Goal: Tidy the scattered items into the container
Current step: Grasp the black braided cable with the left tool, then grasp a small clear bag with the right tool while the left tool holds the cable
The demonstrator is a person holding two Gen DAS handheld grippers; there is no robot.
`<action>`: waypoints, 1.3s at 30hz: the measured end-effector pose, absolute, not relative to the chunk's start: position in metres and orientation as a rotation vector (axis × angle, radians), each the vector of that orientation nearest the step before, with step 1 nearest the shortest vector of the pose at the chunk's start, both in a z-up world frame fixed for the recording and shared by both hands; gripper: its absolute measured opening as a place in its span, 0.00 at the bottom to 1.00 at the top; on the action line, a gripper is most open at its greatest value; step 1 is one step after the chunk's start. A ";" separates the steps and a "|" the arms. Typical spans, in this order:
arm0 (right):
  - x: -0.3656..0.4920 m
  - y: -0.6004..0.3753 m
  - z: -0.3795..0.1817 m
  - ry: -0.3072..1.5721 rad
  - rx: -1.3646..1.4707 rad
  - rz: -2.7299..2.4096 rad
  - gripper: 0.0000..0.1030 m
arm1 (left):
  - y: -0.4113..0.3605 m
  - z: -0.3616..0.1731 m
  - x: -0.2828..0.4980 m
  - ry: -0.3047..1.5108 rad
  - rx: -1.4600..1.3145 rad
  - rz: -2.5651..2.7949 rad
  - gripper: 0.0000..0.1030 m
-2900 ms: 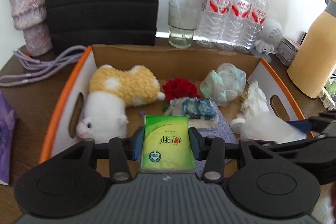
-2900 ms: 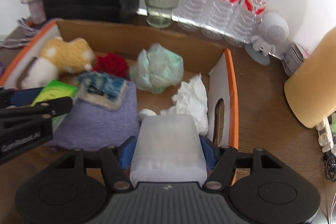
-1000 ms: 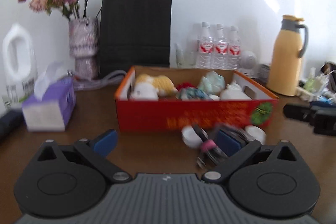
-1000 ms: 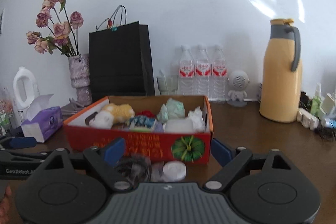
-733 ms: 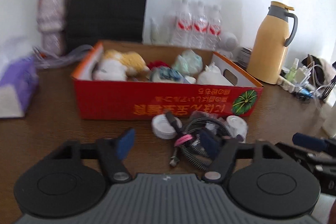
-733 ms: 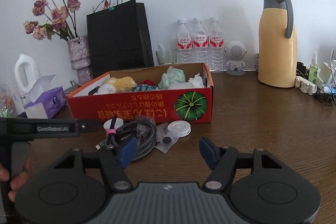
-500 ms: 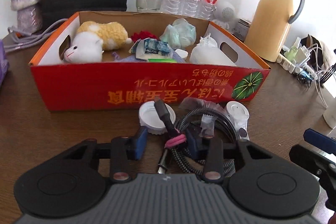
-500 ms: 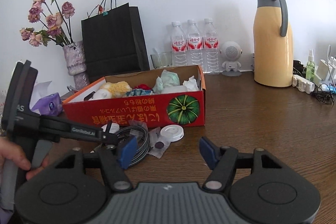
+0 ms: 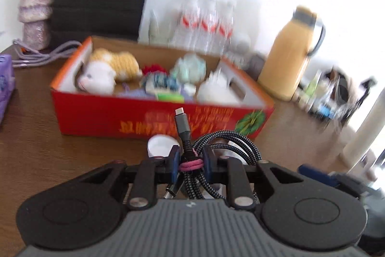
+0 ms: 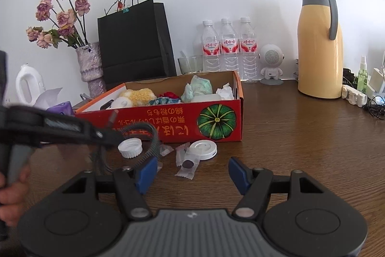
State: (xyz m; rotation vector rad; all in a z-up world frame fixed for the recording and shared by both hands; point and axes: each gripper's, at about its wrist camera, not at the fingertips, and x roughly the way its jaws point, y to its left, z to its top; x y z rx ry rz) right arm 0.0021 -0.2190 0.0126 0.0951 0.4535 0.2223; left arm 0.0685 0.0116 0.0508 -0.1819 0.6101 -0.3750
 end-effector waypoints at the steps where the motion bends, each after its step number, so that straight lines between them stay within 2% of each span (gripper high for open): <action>1: 0.002 -0.218 0.014 0.453 0.089 0.229 0.64 | 0.020 0.059 0.060 0.578 -0.195 -0.377 0.20; 6: 0.010 -0.200 0.015 0.504 0.051 0.310 0.62 | 0.057 0.072 0.031 0.558 -0.162 -0.310 0.20; 8: 0.020 -0.186 0.011 0.550 0.037 0.337 0.45 | 0.066 0.060 0.028 0.622 -0.169 -0.289 0.20; 9: 0.025 -0.180 0.009 0.568 0.035 0.342 0.41 | 0.070 0.052 0.029 0.661 -0.171 -0.278 0.20; 10: 0.031 -0.176 0.008 0.581 0.036 0.336 0.38 | 0.071 0.045 0.030 0.693 -0.171 -0.265 0.20; 15: 0.059 -0.156 -0.001 0.656 0.026 0.302 0.38 | 0.068 0.018 0.026 0.757 -0.150 -0.244 0.20; 19: 0.055 -0.145 -0.006 0.649 -0.059 0.296 0.24 | 0.061 0.016 0.024 0.749 -0.087 -0.242 0.22; 20: 0.052 -0.147 -0.006 0.643 -0.063 0.300 0.23 | 0.062 0.016 0.025 0.750 -0.091 -0.245 0.23; 22: 0.045 -0.153 -0.004 0.631 -0.060 0.307 0.23 | 0.064 0.017 0.025 0.752 -0.089 -0.263 0.38; 24: 0.041 -0.154 -0.002 0.624 -0.074 0.285 0.26 | 0.065 0.017 0.026 0.749 -0.083 -0.273 0.47; 26: 0.044 -0.153 -0.003 0.628 -0.075 0.287 0.26 | 0.064 0.017 0.031 0.761 -0.080 -0.298 0.47; 29: 0.052 -0.145 -0.005 0.641 -0.074 0.285 0.25 | 0.055 0.016 0.036 0.777 -0.020 -0.310 0.42; 31: 0.055 -0.139 -0.007 0.632 -0.100 0.270 0.25 | 0.054 0.016 0.036 0.777 -0.014 -0.291 0.24; 34: 0.054 -0.132 -0.008 0.618 -0.144 0.264 0.17 | 0.059 0.015 0.033 0.771 -0.073 -0.278 0.19; 35: 0.054 -0.131 -0.008 0.616 -0.152 0.262 0.11 | 0.059 0.016 0.030 0.759 -0.084 -0.272 0.19; 39: 0.050 -0.135 -0.004 0.613 -0.138 0.264 0.06 | 0.060 0.025 0.017 0.693 -0.128 -0.273 0.19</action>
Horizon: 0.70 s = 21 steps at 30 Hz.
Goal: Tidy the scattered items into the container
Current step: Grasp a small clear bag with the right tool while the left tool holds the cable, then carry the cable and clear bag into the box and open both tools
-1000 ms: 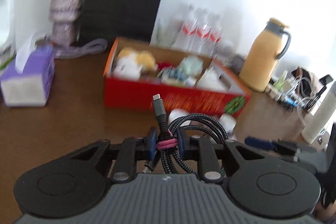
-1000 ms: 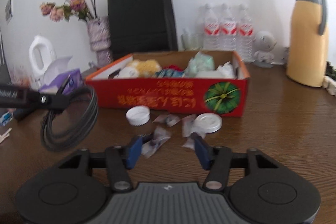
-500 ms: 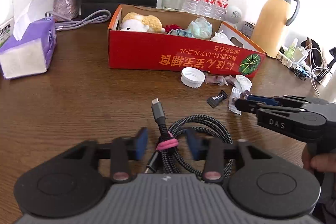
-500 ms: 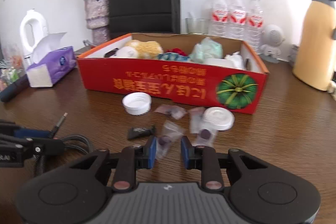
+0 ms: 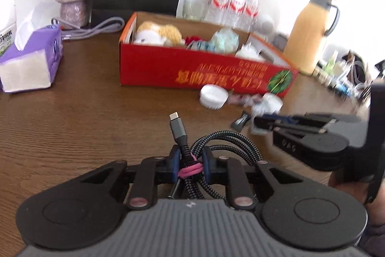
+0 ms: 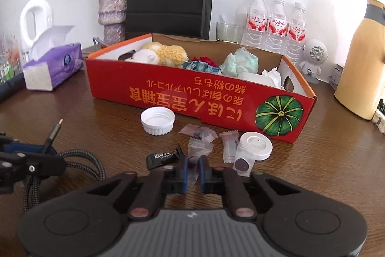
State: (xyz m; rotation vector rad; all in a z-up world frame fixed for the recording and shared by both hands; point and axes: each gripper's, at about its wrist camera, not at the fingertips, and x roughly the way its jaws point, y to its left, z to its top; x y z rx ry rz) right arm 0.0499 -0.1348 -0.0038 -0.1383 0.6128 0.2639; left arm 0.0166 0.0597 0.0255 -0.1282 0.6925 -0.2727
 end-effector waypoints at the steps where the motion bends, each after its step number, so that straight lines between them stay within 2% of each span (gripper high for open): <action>1: 0.047 -0.136 -0.001 0.604 -0.135 0.260 0.05 | 0.060 0.030 0.014 0.668 -0.143 -0.270 0.19; 12: -0.038 -0.173 0.062 0.364 -0.052 0.238 0.05 | 0.047 0.073 -0.029 0.452 -0.159 -0.130 0.19; 21: -0.083 -0.186 0.078 0.288 -0.019 0.235 0.05 | 0.028 0.085 -0.068 0.412 -0.139 -0.160 0.19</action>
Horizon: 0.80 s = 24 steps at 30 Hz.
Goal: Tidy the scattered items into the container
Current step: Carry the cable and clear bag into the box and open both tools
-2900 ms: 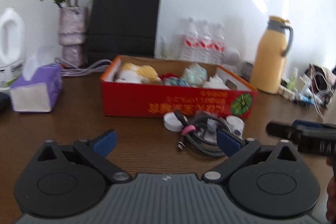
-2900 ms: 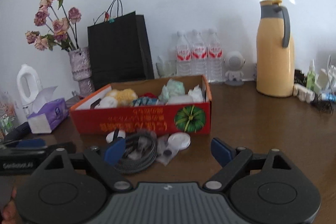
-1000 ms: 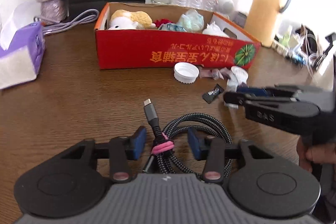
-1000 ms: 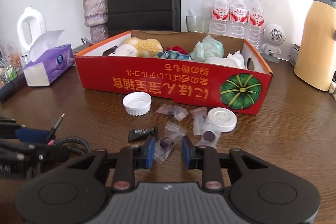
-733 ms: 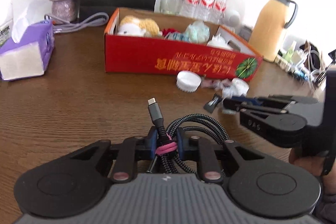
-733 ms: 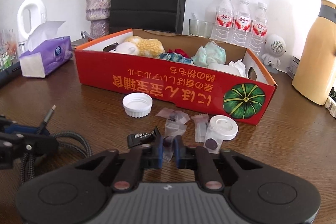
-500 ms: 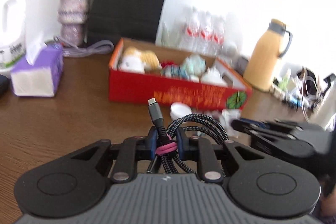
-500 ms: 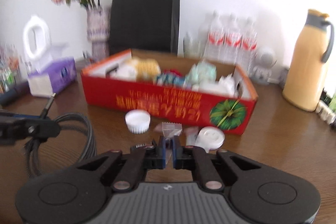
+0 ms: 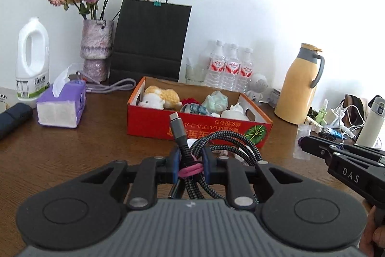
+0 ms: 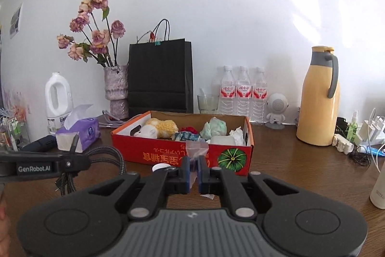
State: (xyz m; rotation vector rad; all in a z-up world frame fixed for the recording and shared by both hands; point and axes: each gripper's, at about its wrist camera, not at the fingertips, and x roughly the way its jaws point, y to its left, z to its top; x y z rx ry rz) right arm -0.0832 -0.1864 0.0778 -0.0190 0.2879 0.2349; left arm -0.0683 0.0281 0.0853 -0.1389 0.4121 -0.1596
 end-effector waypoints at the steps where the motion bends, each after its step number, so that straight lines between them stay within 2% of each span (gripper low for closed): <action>1: -0.085 -0.188 0.081 0.277 -0.017 0.236 0.05 | 0.028 0.088 -0.069 0.402 -0.137 -0.159 0.19; 9: -0.060 -0.206 0.104 0.238 0.014 0.233 0.05 | 0.043 0.123 -0.012 0.343 -0.167 -0.137 0.19; 14: -0.009 -0.220 0.116 0.243 0.005 0.214 0.05 | 0.046 0.135 0.046 0.328 -0.147 -0.122 0.19; 19: 0.091 -0.223 0.123 0.308 -0.023 0.232 0.05 | 0.034 0.121 0.149 0.452 -0.114 -0.147 0.19; 24: 0.211 -0.228 0.110 0.489 0.050 0.237 0.03 | 0.023 0.086 0.244 0.640 -0.097 -0.151 0.19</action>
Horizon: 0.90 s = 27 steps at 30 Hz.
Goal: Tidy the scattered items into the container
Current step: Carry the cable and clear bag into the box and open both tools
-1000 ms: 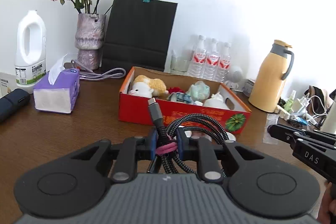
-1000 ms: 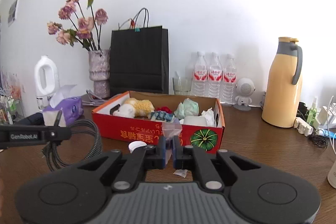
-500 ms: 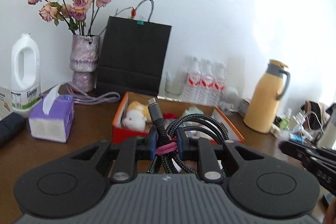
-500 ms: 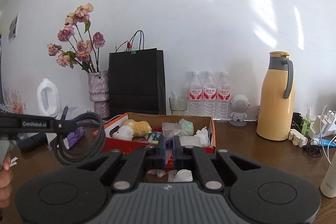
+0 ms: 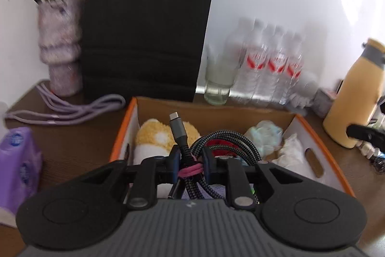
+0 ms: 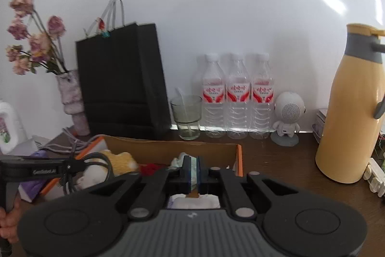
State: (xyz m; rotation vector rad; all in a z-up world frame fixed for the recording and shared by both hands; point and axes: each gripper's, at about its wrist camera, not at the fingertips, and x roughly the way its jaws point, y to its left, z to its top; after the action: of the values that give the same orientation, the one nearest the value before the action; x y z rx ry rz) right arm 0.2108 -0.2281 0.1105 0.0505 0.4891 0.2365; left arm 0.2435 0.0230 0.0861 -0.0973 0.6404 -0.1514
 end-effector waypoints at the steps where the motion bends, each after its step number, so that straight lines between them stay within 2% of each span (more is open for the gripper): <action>1: 0.230 -0.228 0.108 0.516 0.057 0.232 0.02 | 0.022 0.080 0.256 0.662 -0.100 -0.143 0.19; 5: 0.284 -0.224 0.094 0.607 0.031 0.209 0.02 | 0.007 0.055 0.291 0.772 0.013 -0.172 0.21; 8: 0.294 -0.220 0.089 0.640 0.007 0.223 0.04 | 0.001 0.048 0.294 0.790 0.065 -0.173 0.28; 10: 0.296 -0.220 0.086 0.669 -0.002 0.229 0.09 | 0.005 0.053 0.290 0.765 0.032 -0.213 0.53; 14: 0.297 -0.218 0.079 0.746 0.028 0.258 0.13 | 0.013 0.068 0.291 0.790 -0.024 -0.229 0.59; 15: 0.297 -0.216 0.079 0.768 0.041 0.273 0.13 | 0.014 0.072 0.292 0.795 -0.017 -0.221 0.68; 16: 0.298 -0.214 0.080 0.793 0.057 0.287 0.19 | 0.013 0.076 0.291 0.800 -0.003 -0.206 0.80; 17: 0.298 -0.212 0.080 0.822 0.072 0.303 0.32 | 0.011 0.081 0.291 0.803 0.015 -0.191 0.85; 18: 0.298 -0.209 0.081 0.853 0.081 0.318 0.40 | 0.008 0.083 0.292 0.811 0.035 -0.188 0.90; 19: 0.297 -0.206 0.081 0.883 0.078 0.333 0.53 | 0.006 0.085 0.292 0.835 0.048 -0.202 0.93; 20: 0.295 -0.203 0.081 0.913 0.060 0.347 0.59 | 0.007 0.085 0.292 0.865 0.054 -0.212 0.94; 24: 0.286 -0.195 0.079 1.031 0.013 0.329 0.66 | 0.010 0.090 0.285 0.912 0.068 -0.179 0.97; 27: 0.278 -0.197 0.082 1.074 0.026 0.289 0.78 | 0.017 0.095 0.275 0.940 -0.018 -0.158 1.00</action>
State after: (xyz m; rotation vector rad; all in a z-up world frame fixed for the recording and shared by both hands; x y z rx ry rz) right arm 0.2779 -0.1965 0.0825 0.0259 1.0745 0.2891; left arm 0.2753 0.0172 0.0946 -0.0179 0.9397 -0.1579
